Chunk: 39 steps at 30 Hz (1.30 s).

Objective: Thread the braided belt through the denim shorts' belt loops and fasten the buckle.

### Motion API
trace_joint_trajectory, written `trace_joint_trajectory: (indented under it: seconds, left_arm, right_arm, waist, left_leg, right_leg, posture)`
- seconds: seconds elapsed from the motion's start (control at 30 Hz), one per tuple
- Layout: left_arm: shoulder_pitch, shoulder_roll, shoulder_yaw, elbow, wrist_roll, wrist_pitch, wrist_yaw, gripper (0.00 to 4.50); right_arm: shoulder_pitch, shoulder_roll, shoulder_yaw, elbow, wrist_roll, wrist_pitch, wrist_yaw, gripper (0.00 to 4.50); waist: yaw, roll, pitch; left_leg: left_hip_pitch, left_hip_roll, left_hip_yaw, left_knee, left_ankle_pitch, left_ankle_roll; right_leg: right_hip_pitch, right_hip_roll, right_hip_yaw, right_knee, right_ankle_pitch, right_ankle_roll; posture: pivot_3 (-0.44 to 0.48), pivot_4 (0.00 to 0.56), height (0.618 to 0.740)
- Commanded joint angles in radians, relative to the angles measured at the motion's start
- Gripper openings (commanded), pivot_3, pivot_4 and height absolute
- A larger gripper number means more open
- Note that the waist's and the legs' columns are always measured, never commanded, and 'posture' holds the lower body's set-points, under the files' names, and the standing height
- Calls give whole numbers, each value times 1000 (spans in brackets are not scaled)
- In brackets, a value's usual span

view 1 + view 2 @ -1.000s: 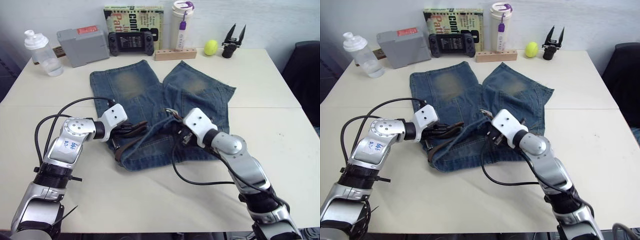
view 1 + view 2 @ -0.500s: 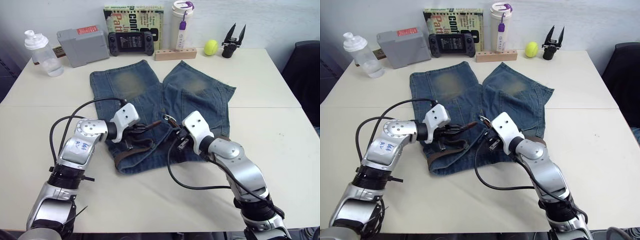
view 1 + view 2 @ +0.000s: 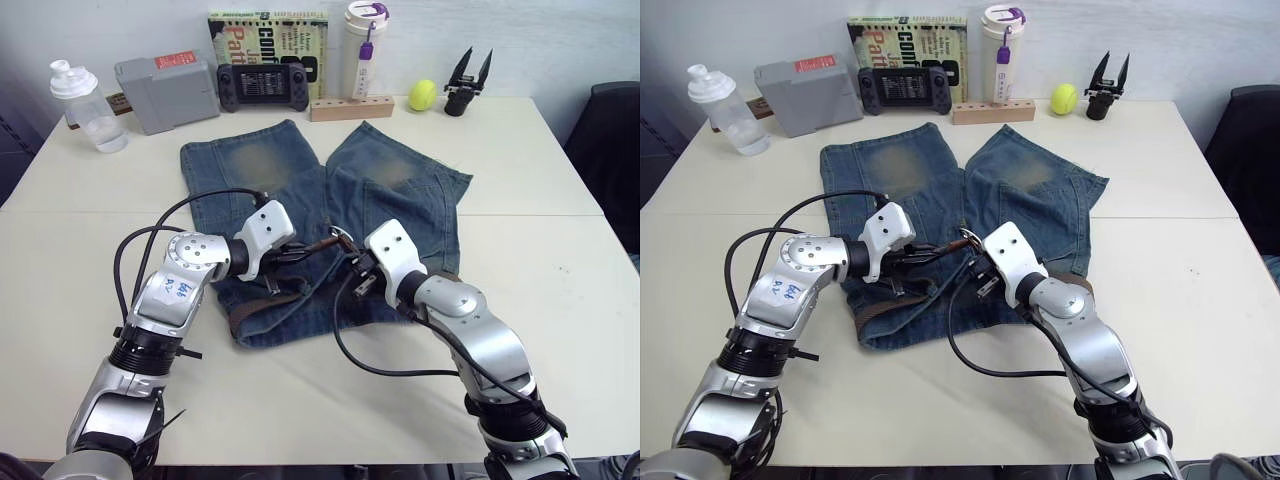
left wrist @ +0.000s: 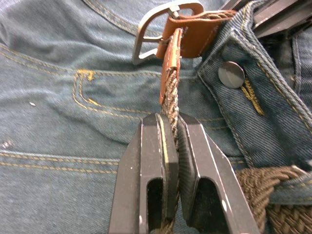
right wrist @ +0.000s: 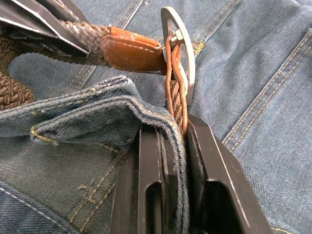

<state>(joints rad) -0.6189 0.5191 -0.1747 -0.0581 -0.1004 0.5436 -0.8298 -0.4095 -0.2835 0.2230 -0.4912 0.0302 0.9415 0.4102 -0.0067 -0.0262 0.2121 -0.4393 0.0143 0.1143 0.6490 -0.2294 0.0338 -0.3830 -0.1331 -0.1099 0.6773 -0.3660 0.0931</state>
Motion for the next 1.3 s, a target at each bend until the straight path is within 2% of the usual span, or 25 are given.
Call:
trace_joint_trajectory:
  seconds: [0.03, 0.43, 0.8, 1.3]
  left_arm:
    - [-10, 8, 7, -8, 0, -12, 6, 0]
    - [-21, 24, -2, 12, 20, 7, 20, 0]
    - [-41, -30, 2, 13, 4, 17, 44, 0]
    - [-42, -56, 6, -4, -10, 34, 61, 0]
  right_arm:
    - [1, -7, -8, -60, 19, -1, -1, 2]
    - [7, -32, -24, -69, 37, 1, -4, 2]
    - [15, -33, 9, -72, 39, -11, -7, 2]
    - [21, -53, 60, -60, 48, -41, 25, 2]
  waist:
    - [0, 0, 0]
    - [1, 0, 0]
    - [2, 0, 0]
    - [2, 0, 0]
  left_leg:
    - [0, 0, 0, 0, 0, 0]
    - [0, 0, 0, 0, 0, 0]
    - [0, 0, 0, 0, 0, 0]
    - [0, 0, 0, 0, 0, 0]
  right_leg:
    - [0, 0, 0, 0, 0, 0]
    - [0, 0, 0, 0, 0, 0]
    - [0, 0, 0, 0, 0, 0]
    - [0, 0, 0, -1, 0, 0]
  posture:
    - [0, 150, 694]
    - [0, 150, 694]
    - [0, 150, 694]
    - [0, 150, 694]
